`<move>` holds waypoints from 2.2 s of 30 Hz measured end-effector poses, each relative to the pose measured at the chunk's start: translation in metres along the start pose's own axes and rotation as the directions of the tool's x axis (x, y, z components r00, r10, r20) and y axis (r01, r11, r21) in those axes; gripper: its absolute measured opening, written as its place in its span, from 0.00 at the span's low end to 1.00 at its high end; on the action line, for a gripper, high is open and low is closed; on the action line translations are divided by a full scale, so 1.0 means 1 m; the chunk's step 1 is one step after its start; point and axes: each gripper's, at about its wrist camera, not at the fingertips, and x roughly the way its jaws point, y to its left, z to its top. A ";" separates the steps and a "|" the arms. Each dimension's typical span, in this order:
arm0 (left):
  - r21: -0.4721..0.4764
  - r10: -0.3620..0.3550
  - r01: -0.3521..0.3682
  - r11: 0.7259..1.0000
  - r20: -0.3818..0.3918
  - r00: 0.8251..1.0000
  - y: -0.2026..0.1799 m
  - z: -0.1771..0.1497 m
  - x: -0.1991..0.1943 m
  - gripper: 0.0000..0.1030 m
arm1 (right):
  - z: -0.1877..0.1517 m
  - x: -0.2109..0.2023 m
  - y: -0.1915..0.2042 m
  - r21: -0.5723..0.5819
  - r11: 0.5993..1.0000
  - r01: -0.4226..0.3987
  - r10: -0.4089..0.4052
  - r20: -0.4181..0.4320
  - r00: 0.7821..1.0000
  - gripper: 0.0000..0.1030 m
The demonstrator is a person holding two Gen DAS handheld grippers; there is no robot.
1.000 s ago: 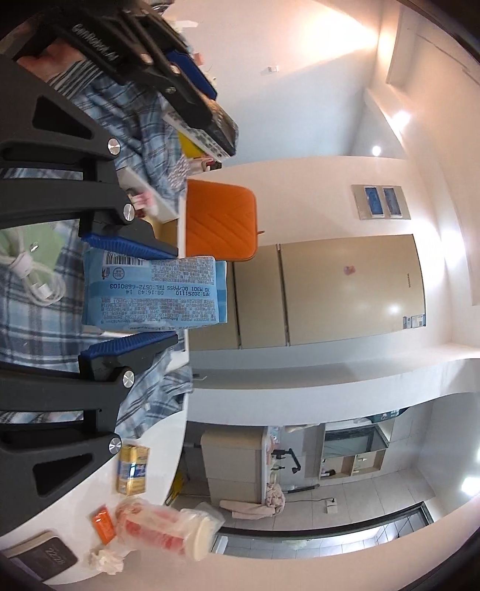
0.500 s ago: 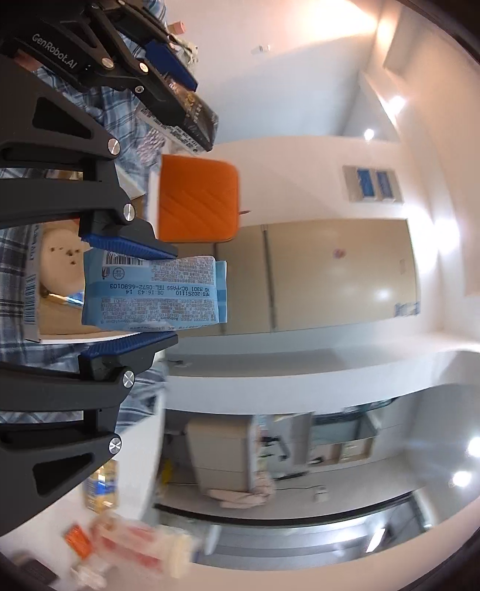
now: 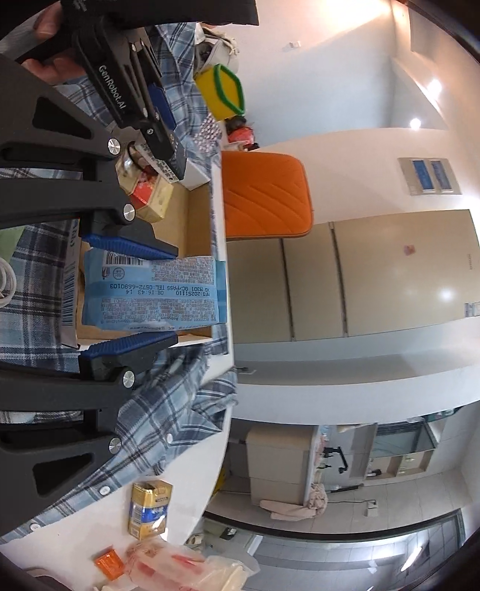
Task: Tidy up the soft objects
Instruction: 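Release the Face pack into the box with the left gripper while the right lowers the blue packet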
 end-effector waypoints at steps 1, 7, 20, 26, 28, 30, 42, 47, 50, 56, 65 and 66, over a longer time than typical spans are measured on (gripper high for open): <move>0.007 -0.002 0.002 1.000 -0.010 1.000 -0.001 0.000 0.002 0.43 | -0.001 0.002 -0.002 0.001 1.000 0.004 -0.004 -0.008 1.000 0.40; 0.021 -0.005 0.005 1.000 -0.030 1.000 -0.006 0.001 0.002 0.43 | -0.003 0.008 -0.001 -0.002 1.000 0.004 -0.004 -0.037 0.999 0.40; -0.011 -0.022 0.022 1.000 -0.065 0.998 0.001 0.001 0.010 0.76 | -0.006 0.027 -0.014 0.064 0.998 -0.022 0.031 -0.140 0.990 0.40; 0.017 -0.024 0.024 1.000 0.028 0.999 -0.004 0.001 -0.011 0.92 | -0.008 0.031 -0.014 0.070 0.997 -0.031 0.042 -0.159 0.986 0.40; 0.022 -0.032 0.030 0.999 0.070 0.997 -0.005 0.001 -0.019 0.98 | -0.009 0.033 -0.017 0.087 0.996 -0.034 0.048 -0.170 0.984 0.40; 0.024 -0.044 0.041 0.999 0.114 0.993 -0.004 0.001 -0.027 0.99 | -0.009 0.036 -0.022 0.110 0.993 -0.035 0.054 -0.178 0.983 0.40; 0.079 -0.049 0.027 0.997 0.304 0.951 -0.011 0.000 -0.065 0.99 | -0.011 0.045 -0.028 0.144 0.989 -0.037 0.065 -0.201 0.977 0.50; 0.082 -0.044 0.019 0.996 0.317 0.947 -0.014 -0.003 -0.068 0.99 | -0.007 0.034 -0.028 0.138 0.990 -0.032 0.053 -0.149 0.987 0.55; 0.088 -0.047 0.018 0.996 0.349 0.936 -0.014 -0.004 -0.075 0.99 | -0.004 0.023 -0.024 0.121 0.992 -0.034 0.047 -0.107 0.993 0.55; 0.149 -0.053 -0.014 0.989 0.439 0.897 -0.018 0.005 -0.115 0.99 | 0.016 -0.046 -0.023 0.101 0.993 0.054 -0.066 0.117 0.991 0.56; 0.138 -0.014 -0.072 0.988 0.539 0.842 -0.017 -0.010 -0.184 0.99 | 0.020 -0.130 -0.013 0.072 0.997 -0.036 0.021 0.198 0.980 0.61; 0.149 -0.011 -0.083 0.985 0.541 0.841 -0.019 -0.015 -0.188 0.99 | 0.016 -0.135 -0.009 0.054 0.998 -0.036 0.024 0.207 0.978 0.64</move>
